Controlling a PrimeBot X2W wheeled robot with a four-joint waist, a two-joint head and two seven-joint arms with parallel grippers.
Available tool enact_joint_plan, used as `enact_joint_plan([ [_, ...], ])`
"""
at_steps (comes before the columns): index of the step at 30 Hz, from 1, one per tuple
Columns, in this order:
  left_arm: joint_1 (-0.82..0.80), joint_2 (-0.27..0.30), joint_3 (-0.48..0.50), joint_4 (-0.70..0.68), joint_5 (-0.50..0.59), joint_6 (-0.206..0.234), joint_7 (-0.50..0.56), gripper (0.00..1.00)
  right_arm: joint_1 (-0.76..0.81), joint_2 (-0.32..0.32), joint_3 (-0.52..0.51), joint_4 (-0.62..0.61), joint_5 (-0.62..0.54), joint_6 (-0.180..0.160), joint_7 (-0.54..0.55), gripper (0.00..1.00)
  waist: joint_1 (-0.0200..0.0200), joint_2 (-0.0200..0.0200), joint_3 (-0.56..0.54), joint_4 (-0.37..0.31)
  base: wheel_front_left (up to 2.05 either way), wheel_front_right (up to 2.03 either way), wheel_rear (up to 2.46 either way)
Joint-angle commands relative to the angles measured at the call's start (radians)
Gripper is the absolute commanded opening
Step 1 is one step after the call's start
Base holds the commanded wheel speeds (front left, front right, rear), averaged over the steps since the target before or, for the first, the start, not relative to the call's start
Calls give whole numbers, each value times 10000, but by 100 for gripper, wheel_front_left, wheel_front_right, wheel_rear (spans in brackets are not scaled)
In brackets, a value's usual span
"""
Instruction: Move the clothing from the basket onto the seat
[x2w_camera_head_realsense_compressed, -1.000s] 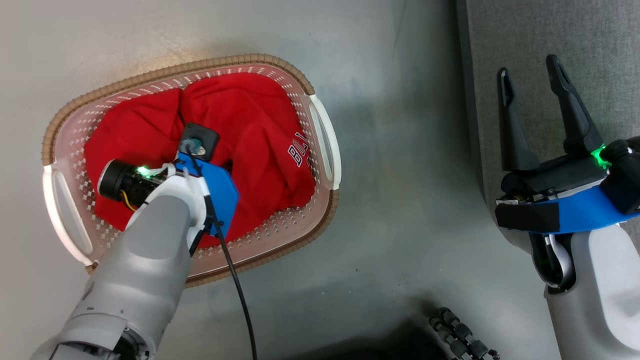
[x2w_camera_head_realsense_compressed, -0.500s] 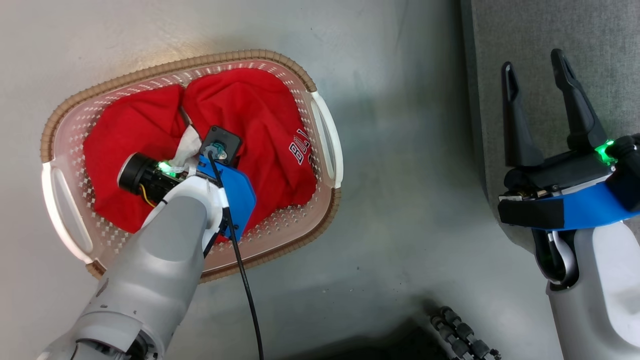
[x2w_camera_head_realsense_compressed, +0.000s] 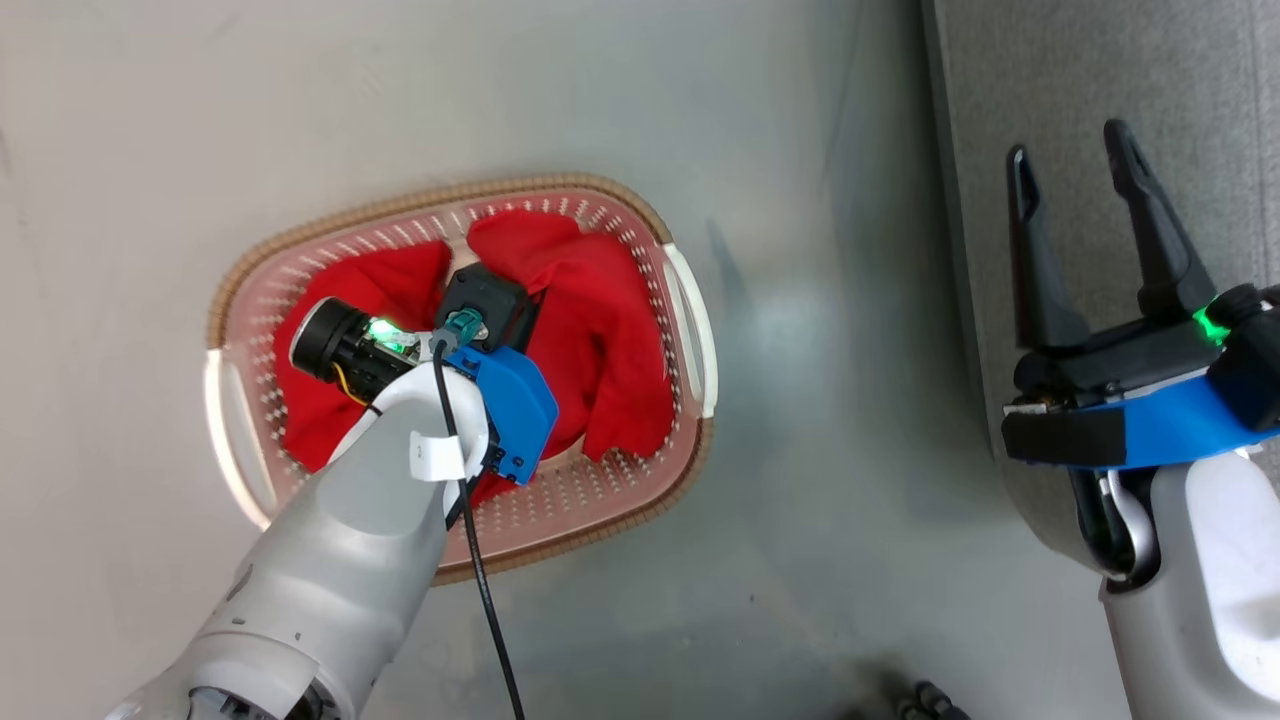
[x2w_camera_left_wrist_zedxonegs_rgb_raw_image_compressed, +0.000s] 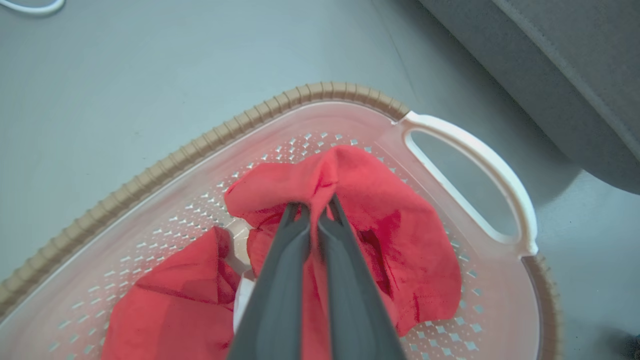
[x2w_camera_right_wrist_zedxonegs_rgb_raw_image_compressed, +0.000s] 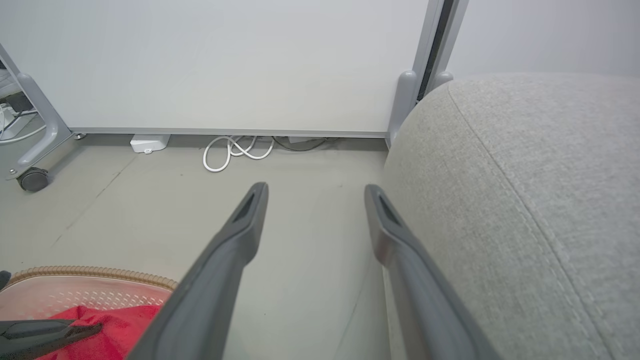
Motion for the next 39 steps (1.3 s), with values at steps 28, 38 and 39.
enact_joint_plan([
  [28,2185,380,1986,-3901,613,163,-422,0,2592,447,-116,1062,-454,1,-37,100,0,0,-6210,859,0,0,0],
  [38,2992,492,2106,-4691,868,62,-423,0,3539,647,-242,1246,-607,1,-37,100,0,0,-7603,1060,0,0,0],
  [39,3072,490,2102,-4760,836,50,-423,0,3640,676,-270,1254,-618,1,-37,100,0,0,-7710,1098,0,0,0],
])
